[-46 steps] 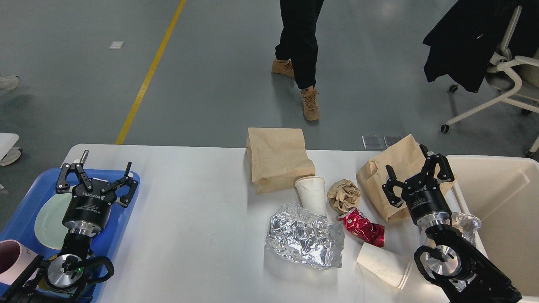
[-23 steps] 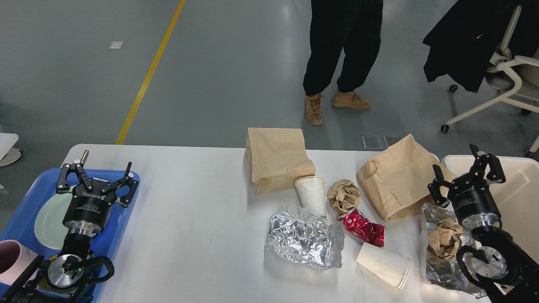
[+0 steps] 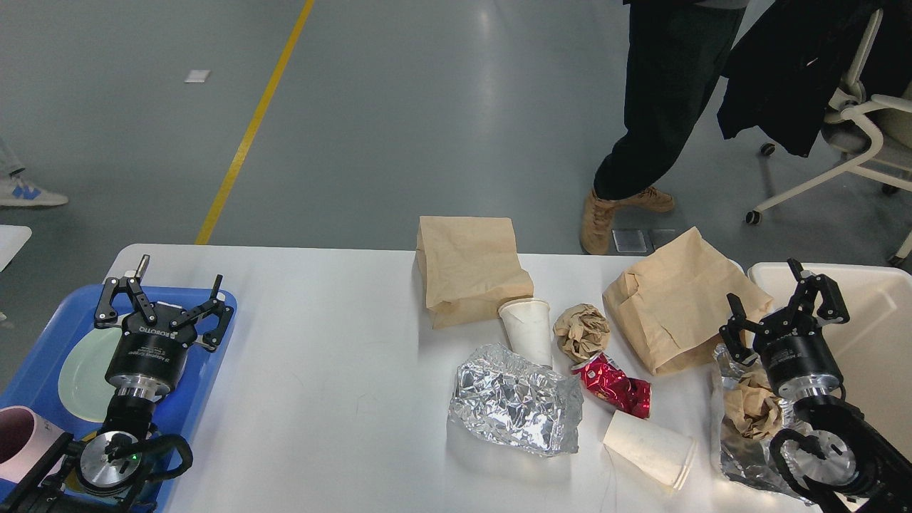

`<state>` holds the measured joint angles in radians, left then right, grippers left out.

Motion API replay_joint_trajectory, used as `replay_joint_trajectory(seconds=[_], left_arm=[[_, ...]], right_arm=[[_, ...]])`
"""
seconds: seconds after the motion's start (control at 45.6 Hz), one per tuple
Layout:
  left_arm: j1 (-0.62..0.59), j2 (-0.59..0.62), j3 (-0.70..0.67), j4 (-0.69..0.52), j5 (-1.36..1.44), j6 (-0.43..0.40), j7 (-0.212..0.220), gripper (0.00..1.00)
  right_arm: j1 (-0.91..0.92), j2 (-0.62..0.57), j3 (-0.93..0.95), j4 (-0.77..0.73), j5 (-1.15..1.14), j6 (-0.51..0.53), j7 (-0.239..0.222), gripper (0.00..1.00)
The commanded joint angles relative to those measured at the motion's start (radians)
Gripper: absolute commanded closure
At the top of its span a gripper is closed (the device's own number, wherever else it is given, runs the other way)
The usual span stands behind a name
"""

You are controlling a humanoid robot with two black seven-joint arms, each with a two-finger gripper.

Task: Tidy desktop

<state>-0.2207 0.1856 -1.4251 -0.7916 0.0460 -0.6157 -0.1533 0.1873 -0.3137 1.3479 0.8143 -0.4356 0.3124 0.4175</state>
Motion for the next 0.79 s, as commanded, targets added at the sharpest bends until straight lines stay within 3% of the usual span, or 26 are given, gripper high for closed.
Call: replay_joint_trajectory(seconds=[0.0, 0.066, 0.198, 0.241, 0.593, 0.768], left_arm=[[0.000, 0.000, 0.000, 0.000, 0.000, 0.001, 0.000, 0.03], [0.000, 0.000, 0.000, 0.000, 0.000, 0.001, 0.000, 0.03], [0.000, 0.000, 0.000, 0.000, 0.000, -0.001, 0.000, 0.03], [0.000, -0.002, 0.000, 0.000, 0.000, -0.001, 0.000, 0.03], [-0.002, 0.000, 0.000, 0.000, 0.000, 0.001, 0.000, 0.03], [-0.002, 0.000, 0.000, 0.000, 0.000, -0.001, 0.000, 0.03]], right_arm=[[0.000, 0.002, -0.001, 0.003, 0.000, -0.001, -0.003, 0.00], [-0.002, -0.005, -0.001, 0.005, 0.001, 0.001, -0.016, 0.00], [-0.006, -0.027, 0.008, 0.008, 0.024, 0.002, -0.111, 0.00], [0.003, -0.045, 0.010, 0.011, 0.035, 0.004, -0.120, 0.00], [0.106, -0.077, -0.001, 0.022, 0.046, -0.009, -0.115, 0.00], [0.182, -0.264, -0.231, 0.009, 0.048, 0.007, -0.109, 0.00]])
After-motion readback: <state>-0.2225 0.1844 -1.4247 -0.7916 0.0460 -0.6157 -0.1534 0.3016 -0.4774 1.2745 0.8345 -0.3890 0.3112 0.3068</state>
